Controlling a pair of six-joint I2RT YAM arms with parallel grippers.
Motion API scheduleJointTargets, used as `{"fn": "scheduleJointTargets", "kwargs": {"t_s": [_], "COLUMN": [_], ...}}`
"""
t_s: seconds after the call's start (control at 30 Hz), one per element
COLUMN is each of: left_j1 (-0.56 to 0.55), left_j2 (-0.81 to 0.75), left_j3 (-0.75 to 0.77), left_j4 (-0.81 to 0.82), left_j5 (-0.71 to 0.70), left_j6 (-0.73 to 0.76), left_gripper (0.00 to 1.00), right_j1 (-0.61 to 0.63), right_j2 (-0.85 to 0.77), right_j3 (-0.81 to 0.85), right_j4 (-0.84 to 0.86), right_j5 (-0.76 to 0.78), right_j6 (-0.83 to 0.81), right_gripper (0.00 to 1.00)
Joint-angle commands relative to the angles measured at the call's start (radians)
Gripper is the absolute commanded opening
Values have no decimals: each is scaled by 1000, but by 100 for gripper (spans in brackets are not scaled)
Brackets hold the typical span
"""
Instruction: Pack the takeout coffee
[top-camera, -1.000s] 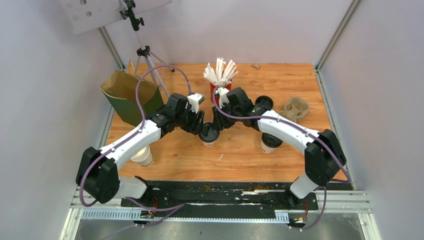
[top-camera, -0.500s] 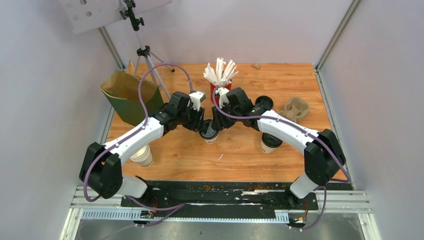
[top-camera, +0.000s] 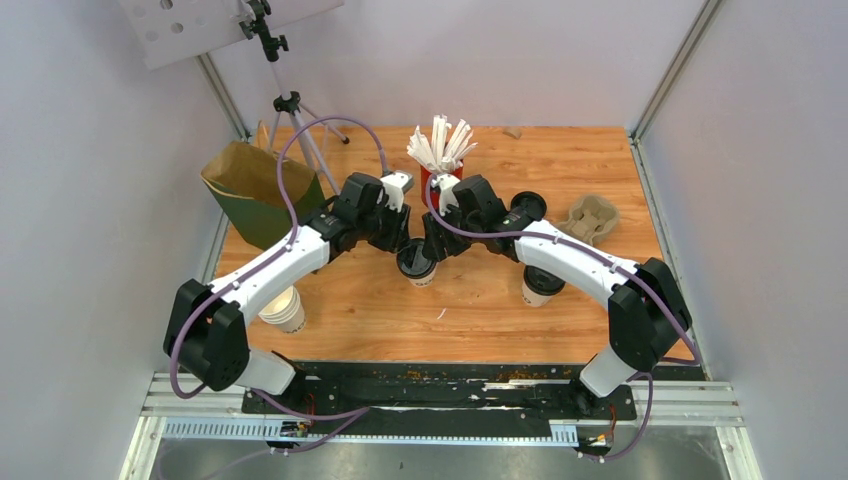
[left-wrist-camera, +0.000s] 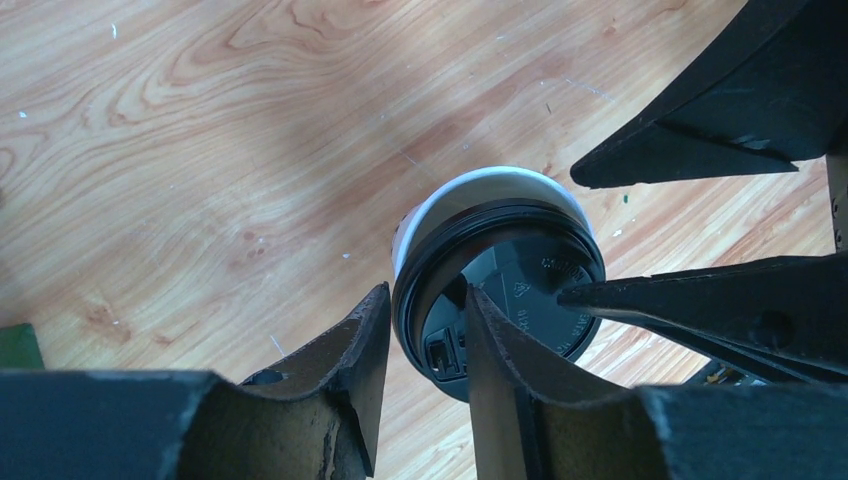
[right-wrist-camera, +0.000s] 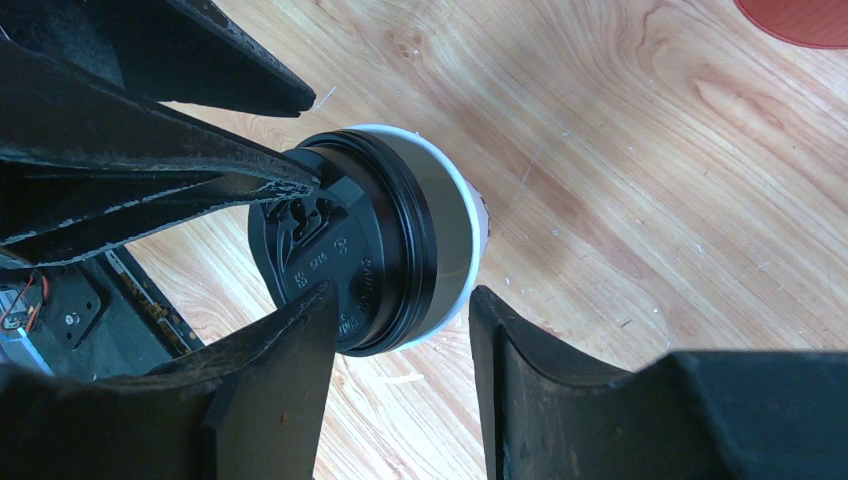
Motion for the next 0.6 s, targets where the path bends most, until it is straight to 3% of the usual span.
{"fn": "scheduleJointTargets", "kwargs": {"t_s": [0.0, 0.23, 0.37, 0.57], "left_j1": [2, 2, 2, 2], "left_j2": [14, -2, -2, -17], "left_j3": [37, 54, 76, 61], "left_j4": [-1, -54, -145, -193], "left_j5": [8, -16, -20, 11], "left_j6": [-18, -16, -19, -32], "left_gripper": [40, 54, 62, 65], "right_j1": [-5, -5, -15, -20], "right_j2": [-14, 6, 22, 34], "right_j3": [36, 43, 50, 45], "right_j4": [17, 15, 14, 24], "right_j5": [24, 28, 13, -9], "right_j6": [-12, -21, -22, -11], "right_gripper": [53, 54, 49, 43]}}
